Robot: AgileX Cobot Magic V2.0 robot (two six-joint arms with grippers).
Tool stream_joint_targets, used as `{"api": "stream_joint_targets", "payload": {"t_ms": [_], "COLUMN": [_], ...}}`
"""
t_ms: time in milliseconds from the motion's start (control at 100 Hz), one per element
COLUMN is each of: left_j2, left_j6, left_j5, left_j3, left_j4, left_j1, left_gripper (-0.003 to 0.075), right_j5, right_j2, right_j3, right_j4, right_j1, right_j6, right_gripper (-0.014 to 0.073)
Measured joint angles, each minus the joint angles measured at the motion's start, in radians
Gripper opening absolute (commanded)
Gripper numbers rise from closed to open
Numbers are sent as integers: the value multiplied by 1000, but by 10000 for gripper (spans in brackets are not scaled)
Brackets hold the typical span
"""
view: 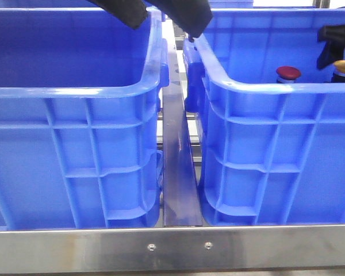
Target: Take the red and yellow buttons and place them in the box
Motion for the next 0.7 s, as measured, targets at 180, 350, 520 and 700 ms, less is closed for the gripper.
{"api": "stream_joint_targets", "payload": {"t_ms": [180,350,520,700], "left_j2": [0,0,-18,-56], "left_j6": [0,0,-8,-11], "left_j5": [22,31,33,33], "left_j3": [0,0,0,0], "left_j4": [-16,-16,-16,-20], "left_j1": [0,0,0,39], "left_gripper": [596,574,418,132], "right_j5": [64,96,127,187], "right_j2": [-108,-268,-456,-630], "right_j3": [28,117,218,321], "right_j4": [0,-20,-73,-85], "right_j1": [-6,-6,-6,-6], "right_j6": [0,0,0,0], "right_gripper": [577,530,255,-32]}}
